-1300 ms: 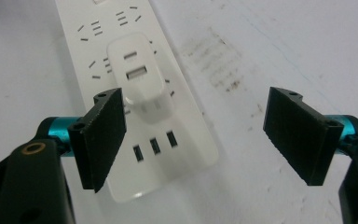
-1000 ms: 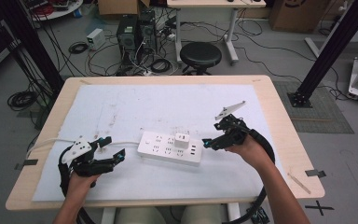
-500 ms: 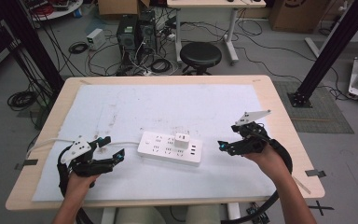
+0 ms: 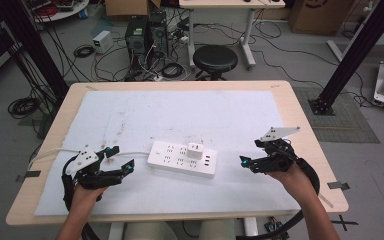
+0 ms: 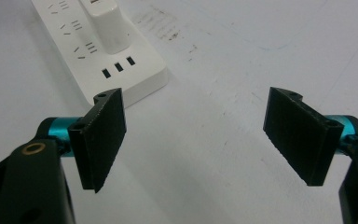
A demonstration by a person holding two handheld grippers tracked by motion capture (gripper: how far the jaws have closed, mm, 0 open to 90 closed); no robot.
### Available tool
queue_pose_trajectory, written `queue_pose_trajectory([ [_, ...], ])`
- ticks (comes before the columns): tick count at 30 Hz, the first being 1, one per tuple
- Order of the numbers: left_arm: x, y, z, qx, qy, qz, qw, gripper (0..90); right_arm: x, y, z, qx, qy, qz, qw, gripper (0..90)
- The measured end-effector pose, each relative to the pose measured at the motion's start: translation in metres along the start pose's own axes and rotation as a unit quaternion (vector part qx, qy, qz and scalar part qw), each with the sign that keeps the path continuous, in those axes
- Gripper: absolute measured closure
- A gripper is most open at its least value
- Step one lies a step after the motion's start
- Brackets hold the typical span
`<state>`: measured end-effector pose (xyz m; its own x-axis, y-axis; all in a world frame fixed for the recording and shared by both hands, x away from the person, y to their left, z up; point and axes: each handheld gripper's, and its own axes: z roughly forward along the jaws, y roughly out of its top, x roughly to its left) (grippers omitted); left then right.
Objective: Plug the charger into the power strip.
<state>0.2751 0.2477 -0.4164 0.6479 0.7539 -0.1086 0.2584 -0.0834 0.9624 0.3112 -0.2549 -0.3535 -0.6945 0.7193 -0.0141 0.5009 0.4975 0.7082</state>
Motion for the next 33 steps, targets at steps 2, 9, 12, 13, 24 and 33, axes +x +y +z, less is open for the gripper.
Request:
queue_pose_trajectory([
  [2, 0.000, 0.000, 0.000, 0.001, 0.000, 0.000, 1.0000, 21.4, 0.000, -0.001, 0.000, -0.001, 0.001, 0.001, 1.0000, 21.5],
  [9, 0.002, 0.000, -0.002, 0.001, 0.002, -0.003, 1.0000, 21.4, -0.001, -0.003, 0.000, 0.000, -0.006, 0.006, 1.0000, 20.5],
  [12, 0.003, -0.001, -0.003, 0.001, 0.002, -0.008, 1.0000, 21.4, -0.003, -0.004, 0.001, 0.001, -0.017, 0.019, 0.9997, 20.5],
  [13, 0.003, -0.001, -0.003, 0.001, 0.002, -0.008, 1.0000, 21.4, -0.003, -0.004, 0.001, 0.000, -0.018, 0.023, 0.9996, 20.5],
  [24, 0.018, -0.008, 0.000, 0.004, 0.010, -0.025, 0.9996, 21.4, -0.014, -0.007, 0.002, 0.000, -0.025, 0.040, 0.9989, 20.4],
  [33, 0.016, -0.006, 0.003, 0.000, 0.003, -0.014, 0.9999, 21.4, -0.021, -0.007, 0.009, -0.005, -0.030, 0.056, 0.9980, 20.4],
])
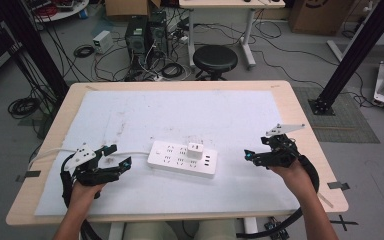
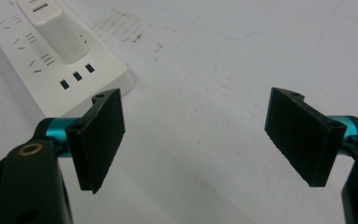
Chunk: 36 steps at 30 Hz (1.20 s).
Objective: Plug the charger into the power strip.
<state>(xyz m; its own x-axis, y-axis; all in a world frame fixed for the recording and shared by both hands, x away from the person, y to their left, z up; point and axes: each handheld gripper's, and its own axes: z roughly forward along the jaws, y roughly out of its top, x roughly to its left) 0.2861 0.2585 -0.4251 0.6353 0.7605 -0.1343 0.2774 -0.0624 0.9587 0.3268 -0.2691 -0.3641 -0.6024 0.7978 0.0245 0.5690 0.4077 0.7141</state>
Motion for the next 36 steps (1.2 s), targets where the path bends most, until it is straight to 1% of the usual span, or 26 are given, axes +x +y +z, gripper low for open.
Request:
queue_pose_trajectory([
  [3, -0.002, 0.000, 0.000, -0.001, -0.001, -0.001, 1.0000, 21.4, 0.001, 0.000, -0.002, -0.001, -0.001, -0.004, 1.0000, 20.4],
  [4, -0.003, 0.000, -0.001, -0.002, -0.001, 0.000, 1.0000, 21.3, 0.002, 0.001, -0.004, 0.001, -0.002, -0.002, 1.0000, 20.4],
  [8, -0.004, 0.002, -0.003, -0.004, 0.002, 0.003, 1.0000, 21.4, 0.003, 0.003, -0.008, -0.005, -0.002, -0.009, 0.9999, 20.4],
  [12, -0.004, 0.003, -0.002, -0.002, 0.002, 0.005, 1.0000, 21.4, 0.003, 0.002, -0.008, -0.007, -0.002, -0.010, 0.9999, 20.4],
  [14, -0.005, 0.003, -0.002, -0.002, 0.002, 0.002, 1.0000, 21.4, 0.004, 0.002, -0.007, -0.008, -0.001, -0.011, 0.9999, 20.4],
  [16, -0.005, 0.004, -0.002, -0.001, 0.003, 0.004, 1.0000, 21.4, 0.004, 0.001, -0.007, -0.008, 0.000, -0.012, 0.9999, 20.4],
  [17, -0.006, 0.004, -0.001, 0.000, 0.003, 0.005, 1.0000, 21.4, 0.004, 0.001, -0.007, -0.008, -0.002, -0.011, 0.9999, 20.4],
  [18, -0.007, 0.004, -0.001, 0.001, 0.001, 0.005, 1.0000, 21.4, 0.003, 0.001, -0.007, -0.010, -0.001, -0.014, 0.9998, 20.4],
  [20, -0.008, 0.005, -0.002, 0.002, 0.001, 0.008, 1.0000, 21.4, 0.004, 0.000, -0.007, -0.011, -0.001, -0.012, 0.9999, 20.4],
  [22, -0.008, 0.005, -0.001, 0.003, 0.001, 0.007, 1.0000, 21.4, 0.004, 0.000, -0.007, -0.013, 0.001, -0.015, 0.9998, 20.4],
  [24, -0.008, 0.005, 0.000, 0.003, 0.002, 0.007, 1.0000, 21.4, 0.005, -0.001, -0.008, -0.011, 0.000, -0.011, 0.9999, 20.4],
  [27, -0.010, 0.005, 0.001, 0.006, -0.001, 0.008, 0.9999, 21.4, 0.003, -0.002, -0.009, -0.012, 0.000, -0.016, 0.9998, 20.4],
  [28, -0.010, 0.005, 0.002, 0.005, -0.001, 0.008, 1.0000, 21.4, 0.003, -0.002, -0.009, -0.012, 0.000, -0.012, 0.9999, 20.4],
  [29, -0.010, 0.006, 0.003, 0.005, -0.002, 0.010, 0.9999, 21.4, 0.002, -0.002, -0.009, -0.011, -0.001, -0.013, 0.9999, 20.4],
  [32, -0.011, 0.006, 0.003, 0.003, 0.000, 0.008, 1.0000, 21.4, 0.002, -0.003, -0.009, -0.014, 0.000, -0.015, 0.9998, 20.4],
  [33, -0.010, 0.007, 0.003, 0.005, -0.001, 0.012, 0.9999, 21.4, 0.002, -0.003, -0.009, -0.014, 0.001, -0.016, 0.9998, 20.4],
  [36, -0.011, 0.007, 0.002, 0.005, -0.002, 0.011, 0.9999, 21.4, 0.002, -0.004, -0.009, -0.012, 0.000, -0.010, 0.9999, 20.4],
])
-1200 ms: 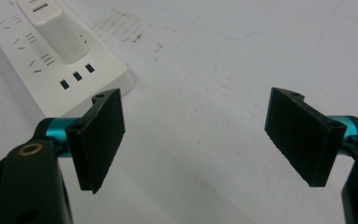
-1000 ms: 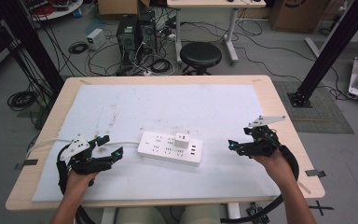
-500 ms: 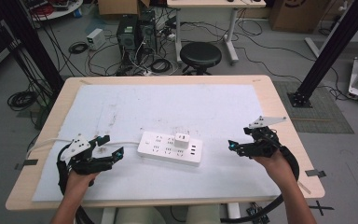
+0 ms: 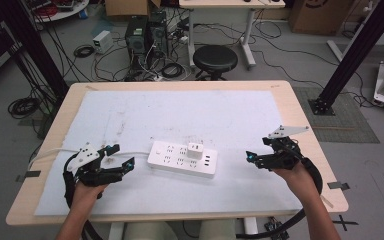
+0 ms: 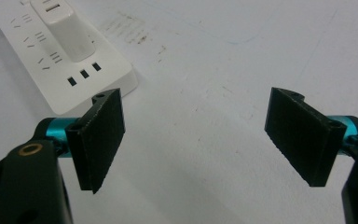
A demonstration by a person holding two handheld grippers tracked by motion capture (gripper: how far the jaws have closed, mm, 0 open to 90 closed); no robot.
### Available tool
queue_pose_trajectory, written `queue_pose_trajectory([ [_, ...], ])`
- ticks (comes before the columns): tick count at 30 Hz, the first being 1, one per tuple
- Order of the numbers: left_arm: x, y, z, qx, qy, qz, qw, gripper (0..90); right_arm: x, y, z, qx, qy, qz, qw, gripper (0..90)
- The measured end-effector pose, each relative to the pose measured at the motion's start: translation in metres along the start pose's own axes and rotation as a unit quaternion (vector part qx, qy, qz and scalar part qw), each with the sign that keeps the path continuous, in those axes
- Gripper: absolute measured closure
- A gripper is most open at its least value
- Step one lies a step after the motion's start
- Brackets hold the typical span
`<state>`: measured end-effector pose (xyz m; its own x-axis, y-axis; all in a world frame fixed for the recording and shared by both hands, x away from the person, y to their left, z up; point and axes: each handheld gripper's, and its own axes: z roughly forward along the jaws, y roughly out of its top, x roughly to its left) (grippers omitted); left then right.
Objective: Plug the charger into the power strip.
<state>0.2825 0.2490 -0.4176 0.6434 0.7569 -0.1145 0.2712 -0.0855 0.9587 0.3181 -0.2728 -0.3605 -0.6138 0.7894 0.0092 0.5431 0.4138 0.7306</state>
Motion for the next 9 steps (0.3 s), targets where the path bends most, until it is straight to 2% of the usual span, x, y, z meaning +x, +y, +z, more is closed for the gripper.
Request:
queue_pose_trajectory([
  [9, 0.0003, -0.0021, -0.0005, -0.003, 0.003, -0.003, 1.0000, 21.4, -0.0002, -0.0009, -0.0021, -0.002, -0.001, -0.001, 1.0000, 20.4],
])
